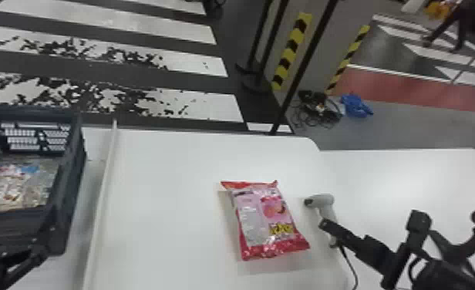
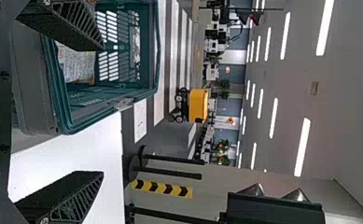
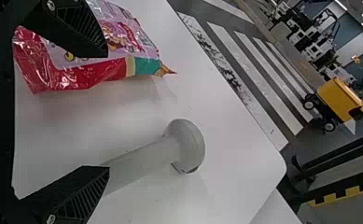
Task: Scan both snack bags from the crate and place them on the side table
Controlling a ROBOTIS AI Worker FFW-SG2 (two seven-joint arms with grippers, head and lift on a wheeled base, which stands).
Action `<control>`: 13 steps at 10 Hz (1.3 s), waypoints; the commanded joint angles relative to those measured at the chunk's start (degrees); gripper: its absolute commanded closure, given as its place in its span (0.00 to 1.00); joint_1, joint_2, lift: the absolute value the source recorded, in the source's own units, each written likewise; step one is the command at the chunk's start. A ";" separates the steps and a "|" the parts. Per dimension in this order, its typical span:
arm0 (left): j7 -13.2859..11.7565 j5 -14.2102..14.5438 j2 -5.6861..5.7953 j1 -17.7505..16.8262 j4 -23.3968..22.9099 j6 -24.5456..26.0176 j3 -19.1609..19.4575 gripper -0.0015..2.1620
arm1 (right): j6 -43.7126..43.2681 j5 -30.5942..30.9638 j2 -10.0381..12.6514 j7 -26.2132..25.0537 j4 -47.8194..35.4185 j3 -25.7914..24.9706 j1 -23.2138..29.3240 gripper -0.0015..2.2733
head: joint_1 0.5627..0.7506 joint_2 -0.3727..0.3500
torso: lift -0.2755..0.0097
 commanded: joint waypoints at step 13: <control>0.00 0.35 0.53 -0.69 0.95 -0.18 -0.29 0.02 | 9.80 5.02 -0.45 0.68 4.33 7.69 -2.53 0.04 | 0.70 0.13 | 0.62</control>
